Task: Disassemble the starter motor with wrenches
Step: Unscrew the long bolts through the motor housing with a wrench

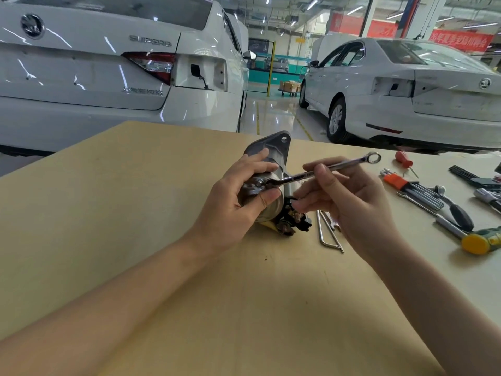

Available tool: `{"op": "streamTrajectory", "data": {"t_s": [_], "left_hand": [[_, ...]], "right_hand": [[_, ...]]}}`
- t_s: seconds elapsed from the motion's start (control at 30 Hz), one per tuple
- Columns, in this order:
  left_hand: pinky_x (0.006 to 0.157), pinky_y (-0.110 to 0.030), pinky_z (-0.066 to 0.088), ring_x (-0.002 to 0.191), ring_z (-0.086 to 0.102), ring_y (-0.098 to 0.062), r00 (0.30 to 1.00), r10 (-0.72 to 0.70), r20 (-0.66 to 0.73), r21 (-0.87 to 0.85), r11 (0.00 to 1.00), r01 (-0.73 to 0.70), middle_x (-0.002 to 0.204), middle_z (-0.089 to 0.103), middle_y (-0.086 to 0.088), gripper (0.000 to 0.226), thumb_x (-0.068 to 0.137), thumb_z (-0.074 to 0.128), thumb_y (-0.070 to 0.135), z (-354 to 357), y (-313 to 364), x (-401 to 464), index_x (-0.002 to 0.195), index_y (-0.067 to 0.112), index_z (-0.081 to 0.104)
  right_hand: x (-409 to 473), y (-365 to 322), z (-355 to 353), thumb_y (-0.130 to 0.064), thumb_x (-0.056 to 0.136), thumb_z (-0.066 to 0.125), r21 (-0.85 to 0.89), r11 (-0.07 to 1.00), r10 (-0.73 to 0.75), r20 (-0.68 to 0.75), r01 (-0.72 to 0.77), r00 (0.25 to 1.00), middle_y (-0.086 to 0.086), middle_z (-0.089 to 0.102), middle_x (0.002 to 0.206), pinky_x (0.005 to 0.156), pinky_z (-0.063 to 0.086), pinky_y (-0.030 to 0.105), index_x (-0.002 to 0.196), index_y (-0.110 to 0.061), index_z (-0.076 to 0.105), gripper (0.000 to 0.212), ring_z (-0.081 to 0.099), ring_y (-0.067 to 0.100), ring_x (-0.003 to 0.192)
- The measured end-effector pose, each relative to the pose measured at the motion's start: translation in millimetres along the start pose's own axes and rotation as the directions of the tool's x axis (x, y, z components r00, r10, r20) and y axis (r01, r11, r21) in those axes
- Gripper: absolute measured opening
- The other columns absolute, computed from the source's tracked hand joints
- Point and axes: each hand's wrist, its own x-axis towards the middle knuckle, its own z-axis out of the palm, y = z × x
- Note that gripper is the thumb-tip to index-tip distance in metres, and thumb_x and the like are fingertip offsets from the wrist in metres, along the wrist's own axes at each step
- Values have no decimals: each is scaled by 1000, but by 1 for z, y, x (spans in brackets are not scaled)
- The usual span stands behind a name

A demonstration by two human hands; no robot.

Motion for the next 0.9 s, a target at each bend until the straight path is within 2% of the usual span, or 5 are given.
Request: {"op": "streamTrajectory", "data": {"t_s": [0.2, 0.43, 0.57, 0.77, 0.9], "left_hand": [[108, -20, 40, 129, 46, 4, 1000, -1, -15, 20, 1000, 1, 141, 51, 9, 53, 74, 82, 6, 1, 0, -1, 113, 33, 57], [80, -6, 44, 89, 63, 1, 996, 6, -87, 4, 1000, -6, 101, 66, 1, 54, 68, 86, 10, 3, -1, -1, 111, 11, 53], [80, -9, 47, 90, 65, 3, 996, 21, -91, -46, 999, -26, 97, 68, 13, 47, 68, 87, 10, 3, -3, 0, 105, 20, 60], [108, -26, 42, 131, 50, -7, 992, 59, -107, -40, 997, -63, 131, 61, 6, 52, 67, 87, 13, 4, -6, 0, 101, 39, 59], [82, -10, 48, 97, 65, -1, 994, 69, -87, -22, 997, -71, 101, 69, 14, 45, 68, 87, 19, 3, -5, 1, 97, 38, 59]], "right_hand": [[22, -28, 9, -11, 95, 50, -351, 932, -30, 169, 89, 985, 7, 62, 57, 46, 49, 27, 92, -6, 54, 7, 55, 22, 44], [56, -36, 50, -25, 97, 54, -717, 636, -2, 367, 284, 930, 13, 54, 60, 50, 32, 24, 83, -14, 59, 18, 38, 11, 49], [55, -29, 46, -22, 98, 53, -592, 771, -47, 314, 234, 948, 22, 58, 65, 54, 35, 27, 80, -9, 63, 25, 43, 17, 54], [34, -12, 36, -14, 103, 36, -166, 977, -107, 145, 131, 984, -12, 37, 45, 39, 24, 18, 79, -8, 51, 29, 29, 6, 39], [40, -25, 51, -15, 105, 31, -90, 991, -79, 237, 103, 968, -9, 32, 46, 38, 22, 18, 78, -7, 48, 33, 24, 7, 38]]}}
